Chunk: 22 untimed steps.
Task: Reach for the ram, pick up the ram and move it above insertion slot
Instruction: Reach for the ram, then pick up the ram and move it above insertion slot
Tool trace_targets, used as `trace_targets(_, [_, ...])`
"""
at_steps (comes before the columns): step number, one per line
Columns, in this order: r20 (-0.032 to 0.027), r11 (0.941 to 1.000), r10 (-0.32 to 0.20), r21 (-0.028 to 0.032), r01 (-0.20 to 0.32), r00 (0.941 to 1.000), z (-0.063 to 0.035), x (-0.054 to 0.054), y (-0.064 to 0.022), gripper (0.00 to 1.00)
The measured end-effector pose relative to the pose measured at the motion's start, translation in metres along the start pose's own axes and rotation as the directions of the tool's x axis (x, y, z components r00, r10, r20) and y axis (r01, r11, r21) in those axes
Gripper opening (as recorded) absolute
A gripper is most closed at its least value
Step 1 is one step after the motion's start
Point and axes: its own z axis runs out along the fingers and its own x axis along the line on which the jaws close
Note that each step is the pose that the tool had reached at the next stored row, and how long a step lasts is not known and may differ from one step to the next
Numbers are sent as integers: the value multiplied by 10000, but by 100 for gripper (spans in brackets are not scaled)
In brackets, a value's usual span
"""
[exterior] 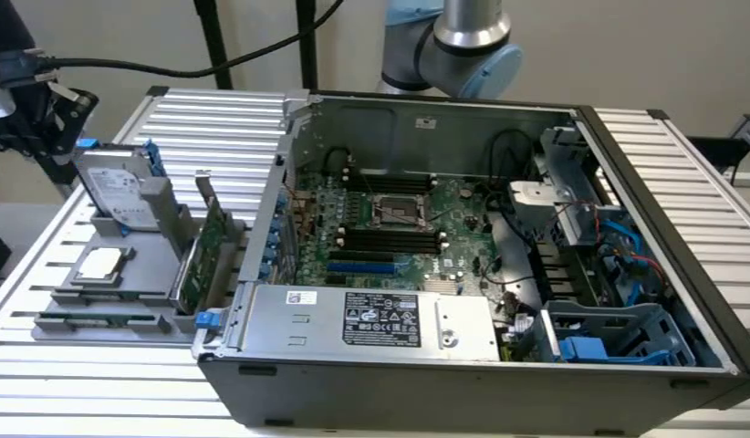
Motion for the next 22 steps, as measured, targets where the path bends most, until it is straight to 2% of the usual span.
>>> trace_targets(5, [4, 10000, 0, -1, 0, 10000, 23, 19, -216, 11])
trace_targets(22, [11, 10000, -1, 0, 1, 10000, 25, 31, -226, 11])
